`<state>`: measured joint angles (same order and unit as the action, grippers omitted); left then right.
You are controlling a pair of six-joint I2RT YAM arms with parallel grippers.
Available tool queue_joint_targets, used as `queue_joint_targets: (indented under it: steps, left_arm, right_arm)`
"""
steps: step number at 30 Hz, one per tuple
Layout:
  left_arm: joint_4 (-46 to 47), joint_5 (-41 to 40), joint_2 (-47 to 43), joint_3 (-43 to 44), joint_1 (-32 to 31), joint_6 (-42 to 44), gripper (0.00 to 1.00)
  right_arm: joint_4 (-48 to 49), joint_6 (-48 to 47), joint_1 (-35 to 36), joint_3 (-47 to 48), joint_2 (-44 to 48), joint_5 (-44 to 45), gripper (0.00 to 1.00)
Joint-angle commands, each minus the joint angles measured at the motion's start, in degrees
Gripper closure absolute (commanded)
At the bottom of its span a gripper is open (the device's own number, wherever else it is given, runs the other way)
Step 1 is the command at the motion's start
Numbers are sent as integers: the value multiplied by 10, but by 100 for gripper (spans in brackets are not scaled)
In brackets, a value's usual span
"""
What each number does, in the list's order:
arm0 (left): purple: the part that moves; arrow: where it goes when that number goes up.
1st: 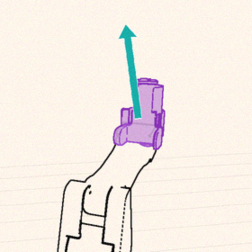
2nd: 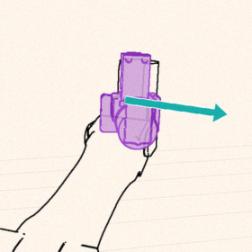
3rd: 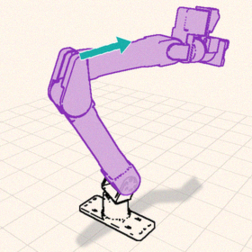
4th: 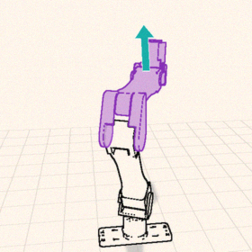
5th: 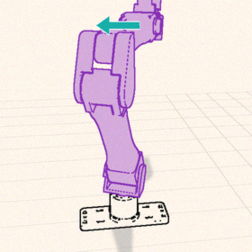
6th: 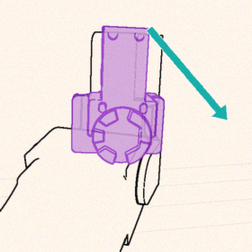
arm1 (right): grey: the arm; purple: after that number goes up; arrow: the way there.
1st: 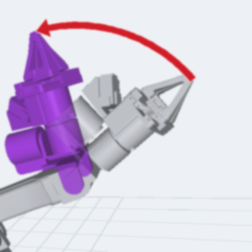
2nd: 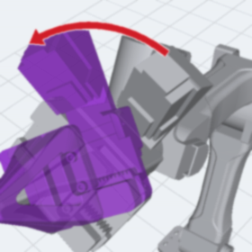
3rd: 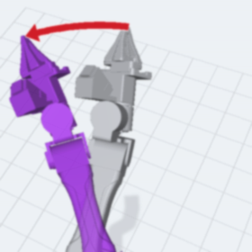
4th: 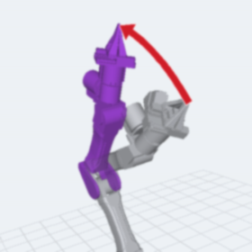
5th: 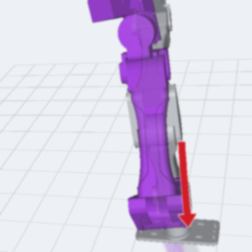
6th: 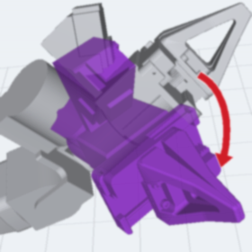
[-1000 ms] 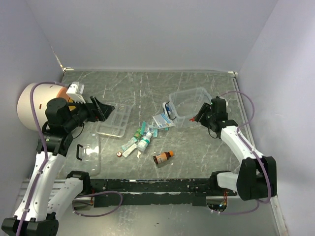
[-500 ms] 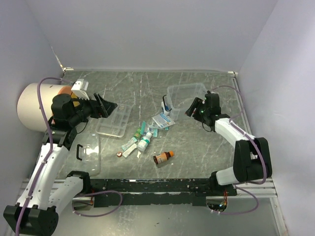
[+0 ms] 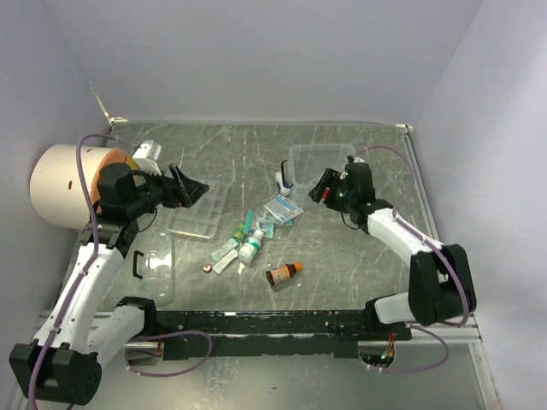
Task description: Organize the medicine kit
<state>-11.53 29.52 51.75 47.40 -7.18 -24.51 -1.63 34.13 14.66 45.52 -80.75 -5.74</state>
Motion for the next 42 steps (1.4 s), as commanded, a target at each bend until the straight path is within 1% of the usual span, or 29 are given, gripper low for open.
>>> queue_joint_targets:
  steps: [1, 4, 7, 9, 12, 16, 19, 23, 26, 28, 30, 32, 34, 36, 38, 40, 42]
  left_arm:
    - [53, 53, 4, -23, -11, -22, 11]
    - [56, 31, 7, -34, -40, -42, 13]
    - [49, -7, 15, -44, -83, -52, 15]
    - [51, -25, 22, -51, -107, -53, 18]
    - [39, -41, 33, -46, -128, -50, 20]
    - [14, -60, 37, -32, -136, -34, 19]
    - [10, -73, 35, -31, -137, -34, 19]
    - [13, -70, 32, -36, -137, -39, 19]
    - [33, -31, 26, -42, -138, -40, 18]
    - [41, -40, 18, -48, -138, -44, 18]
    - [28, -61, 12, -46, -138, -40, 18]
    - [17, -66, 12, -39, -138, -35, 18]
    - [13, -66, 12, -37, -138, -34, 18]
    - [24, -53, 9, -42, -138, -33, 18]
    - [38, -42, 4, -50, -138, -37, 18]
    - [37, -52, -2, -52, -138, -38, 18]
    - [33, -61, -5, -50, -138, -36, 18]
  right_arm:
    - [-40, 36, 20, -37, 72, -14, 33]
    - [-79, 73, 41, -67, 112, -18, 35]
    - [-132, 136, 63, -84, 149, -14, 40]
    - [-167, 172, 85, -95, 170, -8, 41]
    - [-216, 204, 126, -105, 204, -1, 42]
    - [-253, 216, 156, -120, 242, -49, 39]
    - [-252, 227, 172, -145, 252, -92, 38]
    - [-214, 268, 197, -176, 248, -115, 31]
    - [-174, 317, 231, -192, 238, -102, 25]
    - [-158, 347, 252, -195, 228, -83, 24]
    - [-149, 371, 268, -192, 211, -60, 25]
    - [-140, 379, 276, -186, 190, -46, 29]
    - [-151, 380, 288, -168, 165, -10, 35]
    - [-173, 376, 310, -149, 137, 37, 38]
    - [-175, 364, 320, -140, 121, 58, 41]
    - [-187, 355, 324, -129, 108, 80, 44]
    - [-192, 344, 324, -119, 92, 93, 49]
